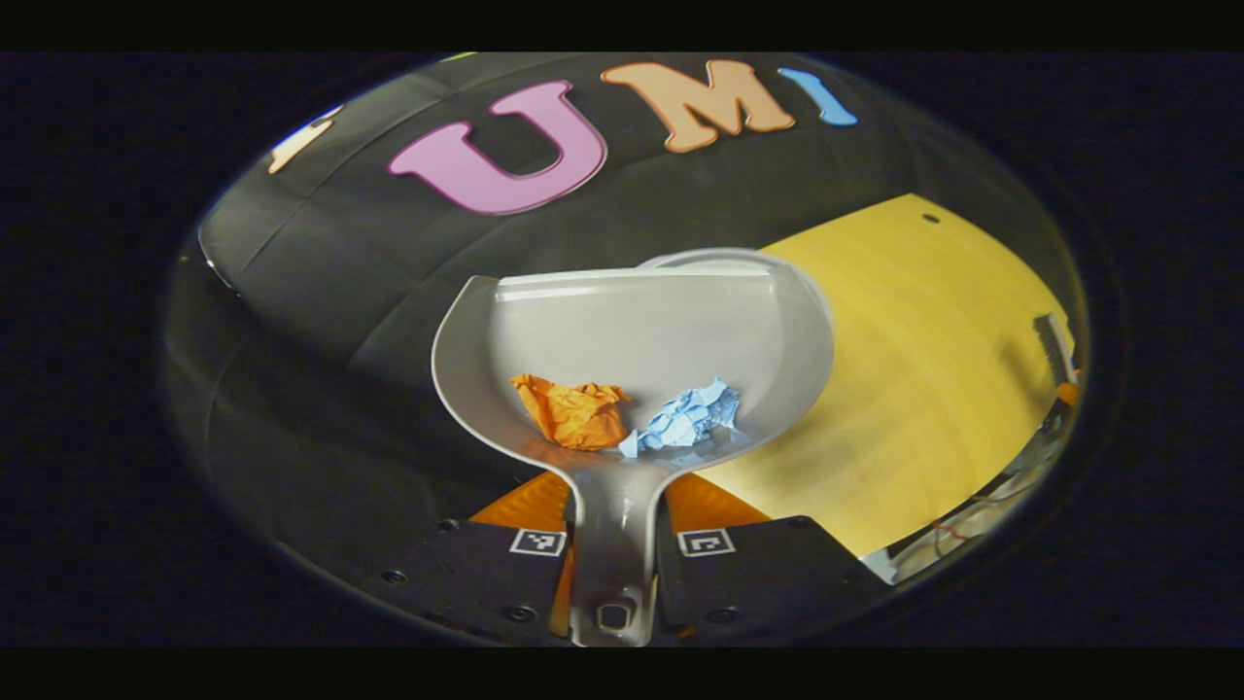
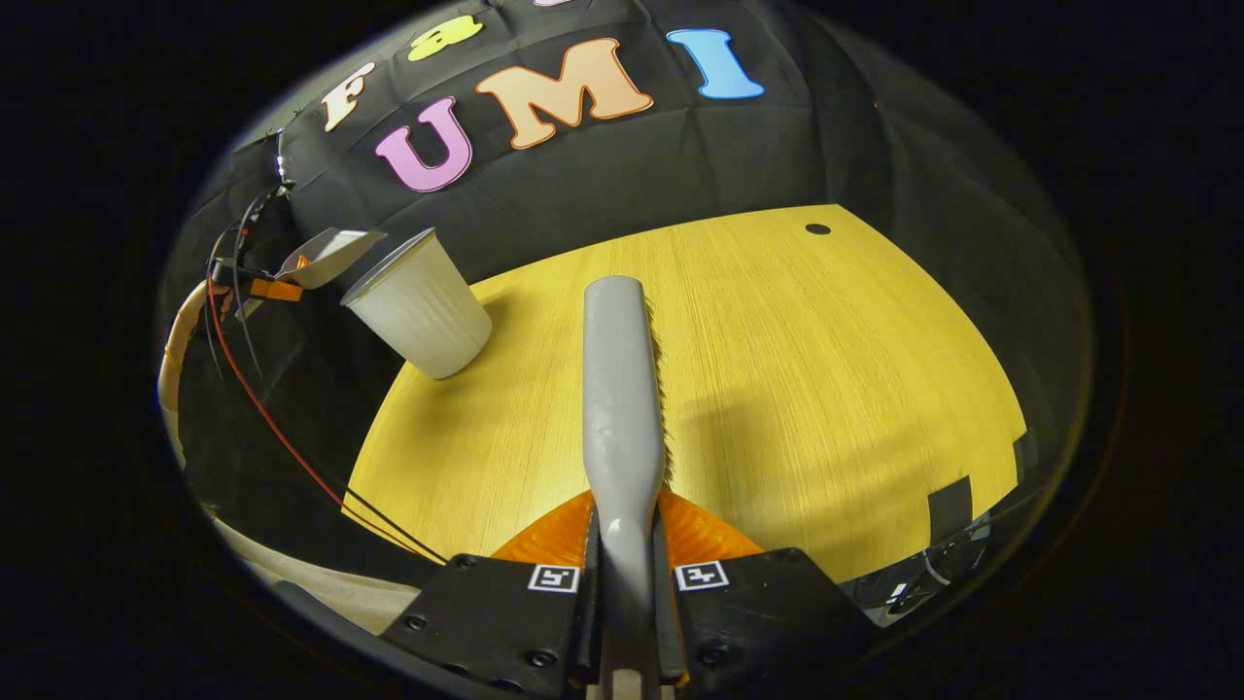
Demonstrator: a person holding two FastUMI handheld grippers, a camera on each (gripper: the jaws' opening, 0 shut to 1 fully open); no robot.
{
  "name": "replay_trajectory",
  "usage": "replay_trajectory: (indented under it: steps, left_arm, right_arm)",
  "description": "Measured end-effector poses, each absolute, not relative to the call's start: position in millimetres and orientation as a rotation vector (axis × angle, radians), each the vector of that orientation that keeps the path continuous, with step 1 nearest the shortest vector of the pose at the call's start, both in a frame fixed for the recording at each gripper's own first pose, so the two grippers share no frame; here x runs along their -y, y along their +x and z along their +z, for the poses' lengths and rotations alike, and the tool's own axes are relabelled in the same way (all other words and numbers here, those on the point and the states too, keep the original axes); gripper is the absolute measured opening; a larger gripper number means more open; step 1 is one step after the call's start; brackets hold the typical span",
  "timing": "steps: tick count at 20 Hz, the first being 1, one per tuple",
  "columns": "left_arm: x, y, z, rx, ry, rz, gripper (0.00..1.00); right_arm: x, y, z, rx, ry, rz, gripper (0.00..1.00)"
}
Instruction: Pick up the small broom and dustpan from the desktop, sweep the trash into the dustpan with the broom, and then empty the trash into the garbage bin.
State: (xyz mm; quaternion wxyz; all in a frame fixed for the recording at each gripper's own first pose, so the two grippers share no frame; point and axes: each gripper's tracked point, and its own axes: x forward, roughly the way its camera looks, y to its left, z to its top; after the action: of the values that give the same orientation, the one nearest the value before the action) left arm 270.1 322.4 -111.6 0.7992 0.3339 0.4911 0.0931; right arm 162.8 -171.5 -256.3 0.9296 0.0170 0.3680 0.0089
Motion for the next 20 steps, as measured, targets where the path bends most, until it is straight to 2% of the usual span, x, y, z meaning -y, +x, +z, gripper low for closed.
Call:
replay_trajectory:
  steps: [1,5,11,12,13,16,20]
  left_arm:
    - [-324,281,-116,-1.077,0.755,0.223,0.28]
    - [-290,298,-129,-1.151,0.886,0.214,0.27]
    - [-242,311,-146,-1.183,1.125,0.194,0.27]
    - [-234,318,-146,-1.184,1.145,0.197,0.27]
    - [-234,318,-147,-1.187,1.175,0.201,0.28]
    - [-236,313,-154,-1.193,1.275,0.220,0.28]
    - [-242,316,-161,-1.118,1.229,0.240,0.27]
  right_arm:
    - [168,164,-258,-0.754,0.040,0.021,0.20]
    - [160,173,-265,-0.762,0.078,0.002,0.20]
    - [166,167,-262,-0.747,0.125,-0.044,0.21]
    - [166,167,-261,-0.748,0.128,-0.049,0.17]
    - [167,168,-261,-0.747,0.129,-0.054,0.21]
    - [169,173,-264,-0.751,0.137,-0.060,0.20]
    - [167,175,-266,-0.757,0.133,-0.045,0.21]
